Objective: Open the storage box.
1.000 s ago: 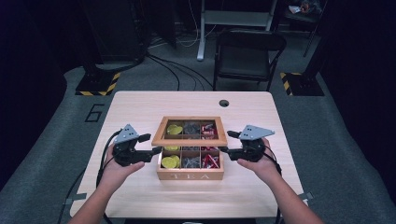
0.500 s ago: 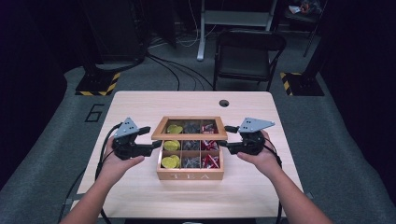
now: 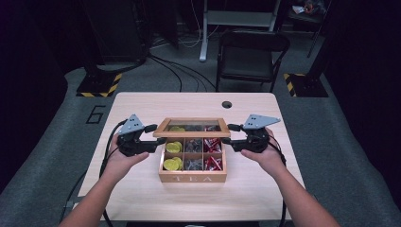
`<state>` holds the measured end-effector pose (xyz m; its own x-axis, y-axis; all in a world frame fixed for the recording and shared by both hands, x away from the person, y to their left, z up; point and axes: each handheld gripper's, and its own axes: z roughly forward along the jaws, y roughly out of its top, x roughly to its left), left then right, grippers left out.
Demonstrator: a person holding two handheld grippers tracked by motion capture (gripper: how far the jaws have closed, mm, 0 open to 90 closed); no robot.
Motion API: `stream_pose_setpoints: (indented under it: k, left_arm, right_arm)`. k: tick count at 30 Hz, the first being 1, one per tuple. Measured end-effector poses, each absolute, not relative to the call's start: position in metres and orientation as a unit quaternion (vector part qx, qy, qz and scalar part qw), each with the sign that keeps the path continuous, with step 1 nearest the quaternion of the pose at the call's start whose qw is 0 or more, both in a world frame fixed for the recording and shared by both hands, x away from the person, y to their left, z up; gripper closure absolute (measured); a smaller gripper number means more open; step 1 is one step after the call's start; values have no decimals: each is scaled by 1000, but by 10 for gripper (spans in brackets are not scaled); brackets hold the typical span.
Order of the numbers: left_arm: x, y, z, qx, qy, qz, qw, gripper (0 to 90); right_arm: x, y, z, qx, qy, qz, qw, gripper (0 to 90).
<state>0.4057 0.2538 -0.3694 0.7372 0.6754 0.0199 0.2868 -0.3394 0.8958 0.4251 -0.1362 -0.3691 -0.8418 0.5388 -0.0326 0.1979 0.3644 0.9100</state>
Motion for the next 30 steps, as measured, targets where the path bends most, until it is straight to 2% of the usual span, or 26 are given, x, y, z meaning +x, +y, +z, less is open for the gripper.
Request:
stream_pose_setpoints:
  k: [9, 25, 30]
  left_arm:
    - [417, 255, -359, 791, 305, 192, 495, 386]
    - [443, 259, -346, 775, 321, 167, 519, 387]
    - [449, 260, -341, 775, 321, 166, 519, 391]
  right_arm:
    - [432, -138, -364, 240, 800, 526, 161, 455]
    - [451, -138, -366, 279, 798, 512, 150, 445]
    - [461, -139, -367, 280, 800, 503, 168, 436]
